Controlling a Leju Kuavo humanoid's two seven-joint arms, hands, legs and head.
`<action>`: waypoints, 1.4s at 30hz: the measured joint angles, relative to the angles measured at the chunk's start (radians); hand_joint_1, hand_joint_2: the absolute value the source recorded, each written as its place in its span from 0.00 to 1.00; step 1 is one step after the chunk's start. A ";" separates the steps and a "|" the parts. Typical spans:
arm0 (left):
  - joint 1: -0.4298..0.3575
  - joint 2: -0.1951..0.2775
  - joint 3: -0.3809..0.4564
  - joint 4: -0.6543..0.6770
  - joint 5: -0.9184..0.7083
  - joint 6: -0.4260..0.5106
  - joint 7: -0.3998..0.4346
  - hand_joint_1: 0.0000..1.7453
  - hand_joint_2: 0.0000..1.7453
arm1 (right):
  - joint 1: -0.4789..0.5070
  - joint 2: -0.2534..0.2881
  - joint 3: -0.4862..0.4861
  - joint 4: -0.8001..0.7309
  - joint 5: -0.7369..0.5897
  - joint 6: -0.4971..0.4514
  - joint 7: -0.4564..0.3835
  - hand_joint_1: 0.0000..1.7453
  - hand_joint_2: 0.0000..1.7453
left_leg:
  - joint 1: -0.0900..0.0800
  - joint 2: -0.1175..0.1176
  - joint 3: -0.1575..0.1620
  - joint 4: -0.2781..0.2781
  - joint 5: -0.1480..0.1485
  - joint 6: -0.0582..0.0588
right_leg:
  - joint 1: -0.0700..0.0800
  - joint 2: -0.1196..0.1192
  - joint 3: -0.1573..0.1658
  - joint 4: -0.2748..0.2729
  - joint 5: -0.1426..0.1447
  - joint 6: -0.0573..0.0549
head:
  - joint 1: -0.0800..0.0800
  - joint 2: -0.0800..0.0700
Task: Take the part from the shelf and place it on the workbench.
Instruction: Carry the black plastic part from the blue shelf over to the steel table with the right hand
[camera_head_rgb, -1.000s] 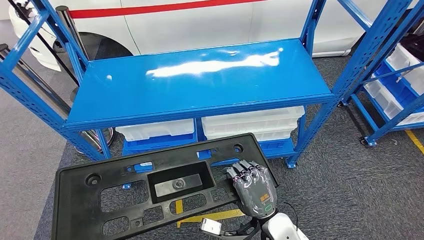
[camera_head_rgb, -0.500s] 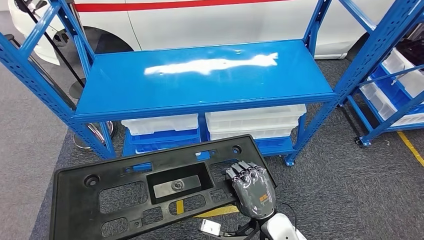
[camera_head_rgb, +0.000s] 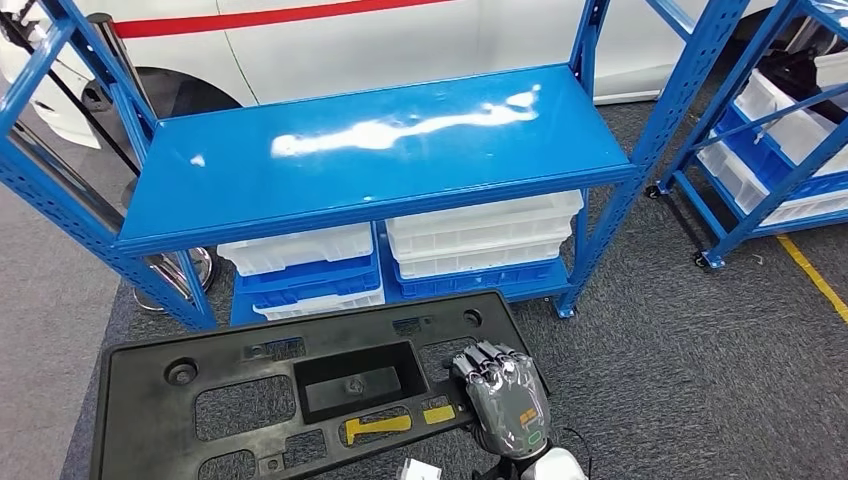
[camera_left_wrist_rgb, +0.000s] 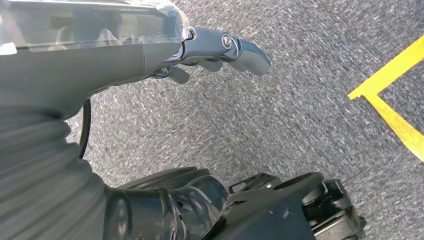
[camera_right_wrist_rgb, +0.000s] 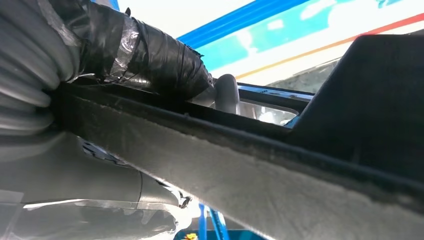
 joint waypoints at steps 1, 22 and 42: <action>0.000 0.000 0.000 0.000 0.000 0.000 0.000 0.00 1.00 | 0.007 0.001 -0.001 -0.002 0.001 -0.004 -0.001 0.95 1.00 | 0.000 -0.007 0.034 -0.063 0.035 0.005 | 0.000 0.007 0.001 0.000 0.001 0.001 | 0.000 0.000; 0.006 0.001 0.003 0.001 0.027 0.006 0.002 0.00 1.00 | 0.200 0.080 -0.193 -0.110 -0.014 -0.051 -0.120 0.95 1.00 | -0.008 0.049 0.120 -0.248 0.092 0.021 | 0.009 -0.035 0.017 -0.005 -0.013 0.021 | 0.001 0.000; 0.011 0.001 0.002 0.002 0.061 0.009 0.009 0.00 1.00 | 0.322 0.272 -0.460 -0.217 -0.101 -0.058 -0.318 0.95 1.00 | 0.003 -0.010 0.147 -0.294 0.105 0.048 | 0.006 0.001 -0.068 0.122 -0.073 0.042 | 0.002 0.000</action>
